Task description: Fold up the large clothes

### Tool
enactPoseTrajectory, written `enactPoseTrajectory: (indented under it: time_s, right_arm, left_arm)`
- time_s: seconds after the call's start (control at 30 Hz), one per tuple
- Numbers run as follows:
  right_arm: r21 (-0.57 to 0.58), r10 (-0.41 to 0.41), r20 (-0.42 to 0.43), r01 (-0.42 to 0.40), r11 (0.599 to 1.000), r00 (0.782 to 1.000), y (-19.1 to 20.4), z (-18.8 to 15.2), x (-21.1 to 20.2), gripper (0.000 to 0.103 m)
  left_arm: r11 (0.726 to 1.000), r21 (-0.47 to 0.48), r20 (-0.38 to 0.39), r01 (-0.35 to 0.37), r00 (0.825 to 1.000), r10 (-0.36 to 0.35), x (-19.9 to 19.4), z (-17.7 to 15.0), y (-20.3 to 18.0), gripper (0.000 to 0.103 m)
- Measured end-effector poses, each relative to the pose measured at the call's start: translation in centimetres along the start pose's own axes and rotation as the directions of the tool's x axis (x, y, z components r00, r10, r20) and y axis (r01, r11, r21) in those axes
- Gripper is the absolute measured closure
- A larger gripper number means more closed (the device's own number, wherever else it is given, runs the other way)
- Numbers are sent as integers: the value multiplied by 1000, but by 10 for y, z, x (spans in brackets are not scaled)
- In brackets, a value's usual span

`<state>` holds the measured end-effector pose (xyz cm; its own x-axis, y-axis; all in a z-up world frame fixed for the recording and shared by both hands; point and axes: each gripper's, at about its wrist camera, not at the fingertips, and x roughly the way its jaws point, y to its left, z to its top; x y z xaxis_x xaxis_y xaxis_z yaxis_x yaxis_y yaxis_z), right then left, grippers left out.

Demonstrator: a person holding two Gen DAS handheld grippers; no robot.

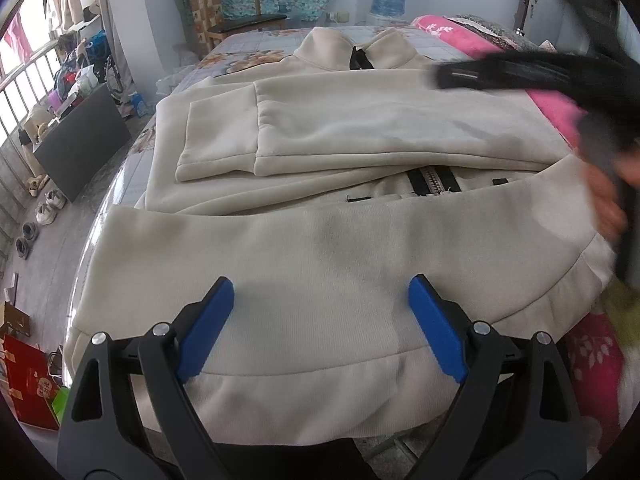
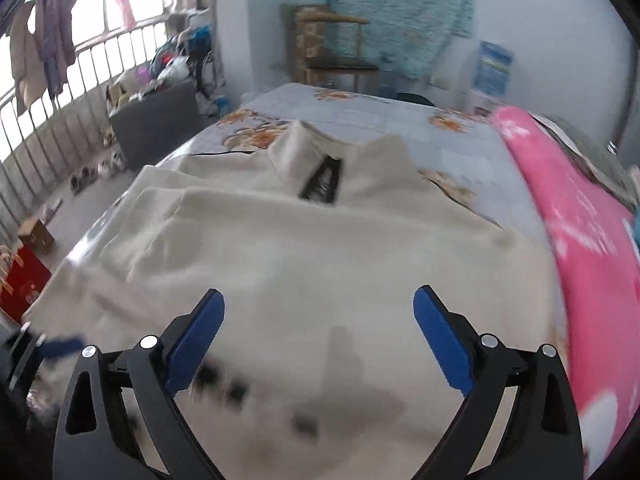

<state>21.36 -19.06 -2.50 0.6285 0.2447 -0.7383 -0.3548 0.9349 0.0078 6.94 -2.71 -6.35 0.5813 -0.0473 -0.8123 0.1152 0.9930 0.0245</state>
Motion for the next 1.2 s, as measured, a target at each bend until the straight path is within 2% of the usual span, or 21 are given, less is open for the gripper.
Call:
enactPoseTrajectory:
  time_s: [0.1, 0.23, 0.33, 1.2]
  right_arm:
    - [4, 13, -47, -13, 1000, 999, 2, 17, 43, 9]
    - [22, -20, -121, 23, 1000, 992, -2, 20, 83, 6]
    - [44, 2, -118, 3, 999, 993, -6, 19, 83, 6]
    - [40, -5, -119, 10, 999, 993, -1, 17, 86, 6]
  left_arm:
    - [1000, 2, -2, 1, 1000, -1, 0, 0, 0, 17]
    - [1000, 2, -3, 1, 1000, -1, 1, 0, 0, 17]
    - [1000, 2, -4, 0, 1000, 0, 1, 0, 0, 17]
    - [1000, 7, 7, 14, 1000, -14, 3, 2, 2, 14]
